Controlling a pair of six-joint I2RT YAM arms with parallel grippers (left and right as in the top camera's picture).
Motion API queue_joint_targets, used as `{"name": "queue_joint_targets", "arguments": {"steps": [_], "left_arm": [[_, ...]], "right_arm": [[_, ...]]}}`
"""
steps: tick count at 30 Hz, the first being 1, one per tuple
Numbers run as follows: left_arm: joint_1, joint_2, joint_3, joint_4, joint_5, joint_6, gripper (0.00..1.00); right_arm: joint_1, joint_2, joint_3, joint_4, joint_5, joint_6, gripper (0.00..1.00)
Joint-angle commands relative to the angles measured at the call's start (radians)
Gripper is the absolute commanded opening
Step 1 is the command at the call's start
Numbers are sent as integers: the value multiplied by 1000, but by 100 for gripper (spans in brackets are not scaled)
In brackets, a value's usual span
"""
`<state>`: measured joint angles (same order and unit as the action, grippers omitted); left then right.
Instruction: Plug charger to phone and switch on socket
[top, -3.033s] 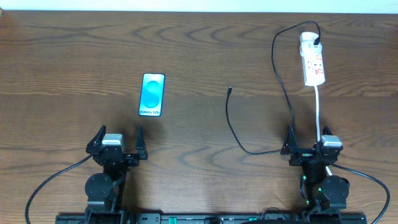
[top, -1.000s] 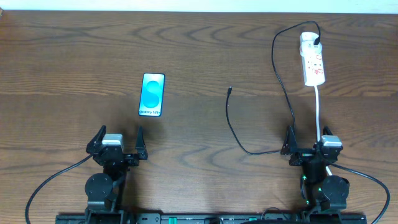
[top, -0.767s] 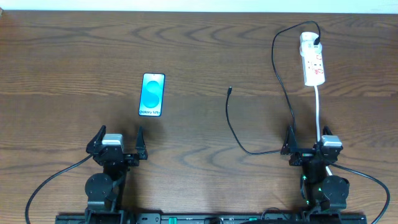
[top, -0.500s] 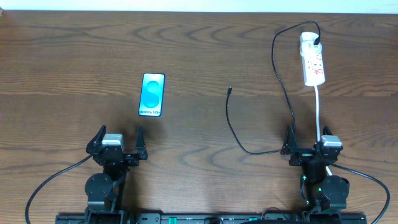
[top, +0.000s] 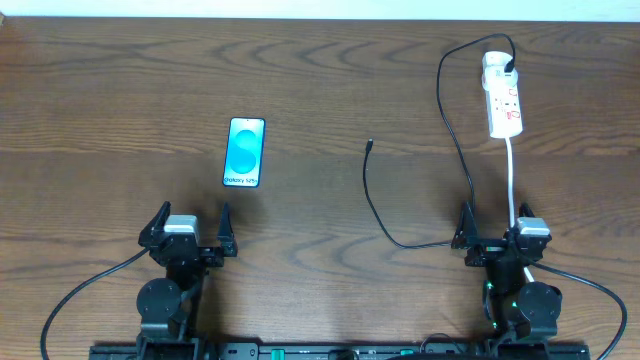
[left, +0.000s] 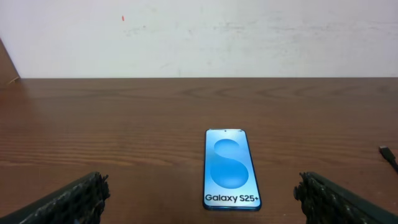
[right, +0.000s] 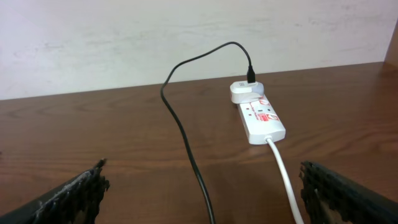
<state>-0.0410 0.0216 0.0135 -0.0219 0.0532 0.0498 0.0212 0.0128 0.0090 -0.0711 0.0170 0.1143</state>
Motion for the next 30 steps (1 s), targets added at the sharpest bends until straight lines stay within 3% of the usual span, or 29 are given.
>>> {"name": "queue_joint_targets", "arguments": {"steps": [1, 16, 30], "left_arm": [[3, 2, 2, -44, -17, 5, 99], [3, 61, 86, -44, -16, -10, 99], [3, 491, 433, -54, 47, -26, 99]], "right_arm": [[8, -6, -3, -1, 7, 4, 99], [8, -6, -3, -1, 7, 4, 99], [8, -6, -3, -1, 7, 4, 99]]}}
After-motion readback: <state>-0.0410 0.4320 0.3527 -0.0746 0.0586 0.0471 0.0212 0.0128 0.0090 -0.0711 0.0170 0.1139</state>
